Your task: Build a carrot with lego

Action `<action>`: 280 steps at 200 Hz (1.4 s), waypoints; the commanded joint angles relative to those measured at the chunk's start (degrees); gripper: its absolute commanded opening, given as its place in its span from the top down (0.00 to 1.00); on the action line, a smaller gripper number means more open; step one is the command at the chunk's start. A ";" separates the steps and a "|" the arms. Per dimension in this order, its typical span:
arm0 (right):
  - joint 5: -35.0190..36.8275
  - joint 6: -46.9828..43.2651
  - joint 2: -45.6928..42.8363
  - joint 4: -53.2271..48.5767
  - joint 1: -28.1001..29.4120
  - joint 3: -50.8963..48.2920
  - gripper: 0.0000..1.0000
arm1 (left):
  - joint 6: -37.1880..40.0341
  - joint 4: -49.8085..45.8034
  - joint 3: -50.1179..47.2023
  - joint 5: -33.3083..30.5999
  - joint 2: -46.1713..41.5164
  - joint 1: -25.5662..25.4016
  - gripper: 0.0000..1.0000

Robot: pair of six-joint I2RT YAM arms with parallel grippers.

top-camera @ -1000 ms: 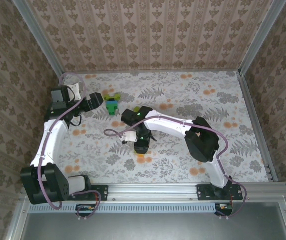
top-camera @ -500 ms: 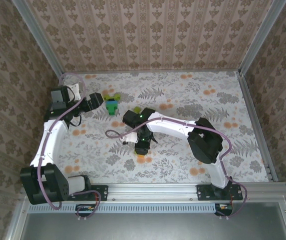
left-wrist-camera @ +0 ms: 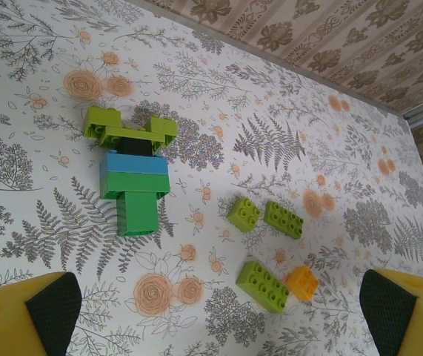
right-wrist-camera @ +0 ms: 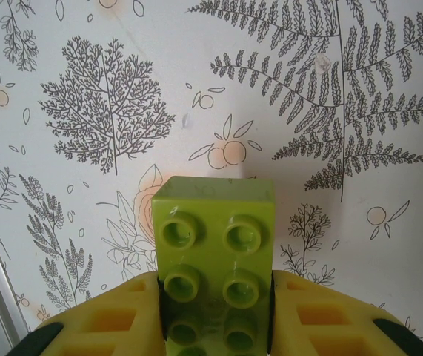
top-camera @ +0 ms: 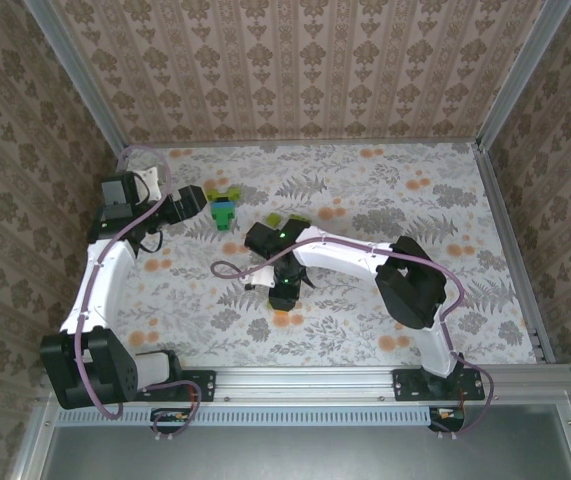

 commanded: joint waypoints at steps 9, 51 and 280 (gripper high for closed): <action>2.29 2.55 9.11 0.29 1.22 -6.08 0.69 | 0.55 0.76 0.82 1.17 -0.10 0.48 0.00; 4.61 14.90 8.87 1.19 -1.15 -0.53 0.66 | 0.61 0.09 0.82 -0.09 -0.34 0.68 0.00; 4.79 35.95 -0.44 6.41 -4.77 3.69 0.37 | 0.61 -0.03 1.32 0.35 0.43 0.73 0.00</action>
